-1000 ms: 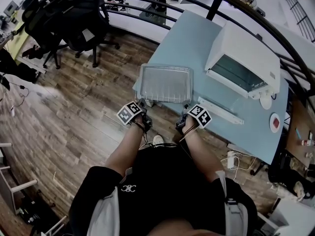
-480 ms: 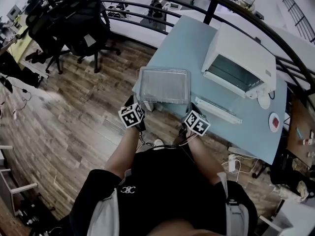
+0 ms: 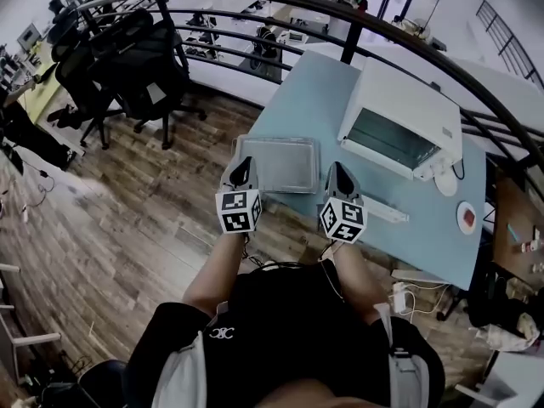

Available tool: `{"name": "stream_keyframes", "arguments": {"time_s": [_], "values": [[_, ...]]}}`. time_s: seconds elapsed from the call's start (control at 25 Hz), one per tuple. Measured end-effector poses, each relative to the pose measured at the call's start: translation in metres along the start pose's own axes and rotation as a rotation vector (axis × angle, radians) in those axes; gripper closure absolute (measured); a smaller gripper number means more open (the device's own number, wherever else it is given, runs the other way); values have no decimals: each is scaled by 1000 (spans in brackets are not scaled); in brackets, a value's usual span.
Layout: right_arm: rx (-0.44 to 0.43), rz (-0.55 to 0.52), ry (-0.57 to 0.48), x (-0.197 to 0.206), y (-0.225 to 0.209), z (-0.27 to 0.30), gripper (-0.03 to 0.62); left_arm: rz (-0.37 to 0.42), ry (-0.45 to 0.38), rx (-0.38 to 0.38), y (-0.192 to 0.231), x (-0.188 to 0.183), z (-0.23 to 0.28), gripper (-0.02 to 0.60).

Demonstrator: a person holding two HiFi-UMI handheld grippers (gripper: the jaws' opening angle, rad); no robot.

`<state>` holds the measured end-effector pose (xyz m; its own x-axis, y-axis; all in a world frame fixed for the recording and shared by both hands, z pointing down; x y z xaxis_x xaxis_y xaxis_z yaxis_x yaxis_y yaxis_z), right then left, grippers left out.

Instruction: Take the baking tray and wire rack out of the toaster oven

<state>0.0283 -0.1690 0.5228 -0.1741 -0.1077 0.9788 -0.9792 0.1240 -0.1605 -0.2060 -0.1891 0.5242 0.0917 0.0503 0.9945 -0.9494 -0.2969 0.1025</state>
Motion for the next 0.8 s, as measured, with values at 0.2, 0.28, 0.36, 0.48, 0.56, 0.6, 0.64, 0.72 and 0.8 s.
{"name": "stream_keyframes", "arguments": {"time_s": [0.2,0.28,0.36,0.48,0.56,0.6,0.64,0.72,0.8], "values": [[3,-19,-120,-62,-6,-7,594,45,-83,144,-53,-52,4,568],[3,-18,-159,-85,-9,-15,593,34,-98,207,-73,-64,4,568],[9,-26,-180,-100,-13,-19,592,26,-116,250,-89,-75,5,568],[23,-42,-179,-106,-20,-26,592,24,-129,285,-107,-83,6,568],[23,-78,-184,-110,-21,-31,592,28,-128,309,-118,-82,8,568],[19,-99,-189,-112,-20,-33,592,31,-127,319,-122,-82,8,566],[13,-114,-194,-114,-18,-35,592,30,-127,326,-126,-82,9,566],[5,-132,-198,-116,-17,-38,592,24,-128,333,-131,-81,10,566],[8,-134,-190,-114,-18,-39,592,23,-132,334,-134,-82,10,566]]}}
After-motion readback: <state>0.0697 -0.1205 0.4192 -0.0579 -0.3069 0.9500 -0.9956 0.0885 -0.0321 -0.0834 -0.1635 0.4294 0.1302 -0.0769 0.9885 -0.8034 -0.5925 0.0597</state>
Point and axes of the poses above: the fingertips, and each gripper's own axes: z forward along the fingers, y to its left, x out of its underside, the point moved 1 cm from there along -z, backward along the fingers, and after that the axes turned 13 degrees about -y, right-handed, at the moved point
